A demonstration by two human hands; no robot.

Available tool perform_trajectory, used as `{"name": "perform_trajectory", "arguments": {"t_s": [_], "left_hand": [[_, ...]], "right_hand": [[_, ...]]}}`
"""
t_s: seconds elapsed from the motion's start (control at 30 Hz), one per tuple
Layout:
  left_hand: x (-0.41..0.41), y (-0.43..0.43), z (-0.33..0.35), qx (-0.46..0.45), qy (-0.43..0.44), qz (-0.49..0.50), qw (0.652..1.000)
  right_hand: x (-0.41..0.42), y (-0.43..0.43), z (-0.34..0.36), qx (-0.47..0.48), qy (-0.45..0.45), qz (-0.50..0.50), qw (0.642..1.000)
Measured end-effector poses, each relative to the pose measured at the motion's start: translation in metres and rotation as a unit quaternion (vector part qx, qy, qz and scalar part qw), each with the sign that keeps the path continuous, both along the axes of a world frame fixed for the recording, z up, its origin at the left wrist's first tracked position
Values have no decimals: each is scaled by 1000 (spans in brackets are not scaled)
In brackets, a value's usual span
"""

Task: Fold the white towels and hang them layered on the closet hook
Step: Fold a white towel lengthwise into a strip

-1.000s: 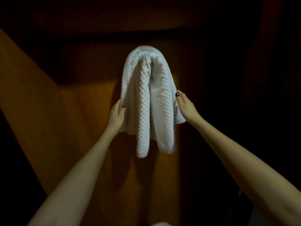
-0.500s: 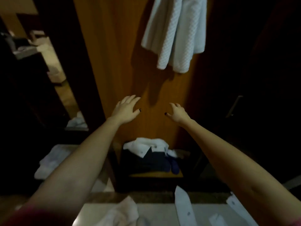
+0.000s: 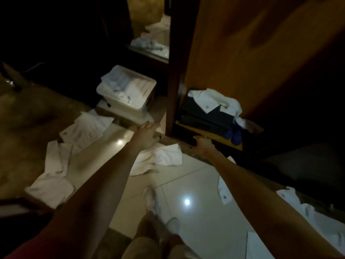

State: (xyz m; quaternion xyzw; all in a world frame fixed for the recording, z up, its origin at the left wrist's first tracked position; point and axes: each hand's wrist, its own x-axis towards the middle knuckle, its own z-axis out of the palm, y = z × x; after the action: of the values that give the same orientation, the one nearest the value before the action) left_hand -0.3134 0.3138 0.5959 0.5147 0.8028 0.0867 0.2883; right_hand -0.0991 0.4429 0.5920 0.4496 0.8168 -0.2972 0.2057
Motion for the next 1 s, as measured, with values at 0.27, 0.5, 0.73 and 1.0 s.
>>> {"name": "perform_trajectory", "arguments": {"t_s": [0.27, 0.5, 0.73, 1.0], "left_hand": [[-56, -84, -205, -59, -44, 124, 990], [-86, -121, -414, -97, -55, 117, 987], [-120, -128, -583, -101, -39, 38, 993], [-99, -128, -720, -87, -47, 25, 995]], "right_hand": [[-82, -37, -201, -47, -8, 75, 996], [-130, -71, -413, -90, -8, 123, 988], [-156, -76, -582, -101, 28, 138, 985], [-163, -98, -698, -75, 67, 225, 969]]}}
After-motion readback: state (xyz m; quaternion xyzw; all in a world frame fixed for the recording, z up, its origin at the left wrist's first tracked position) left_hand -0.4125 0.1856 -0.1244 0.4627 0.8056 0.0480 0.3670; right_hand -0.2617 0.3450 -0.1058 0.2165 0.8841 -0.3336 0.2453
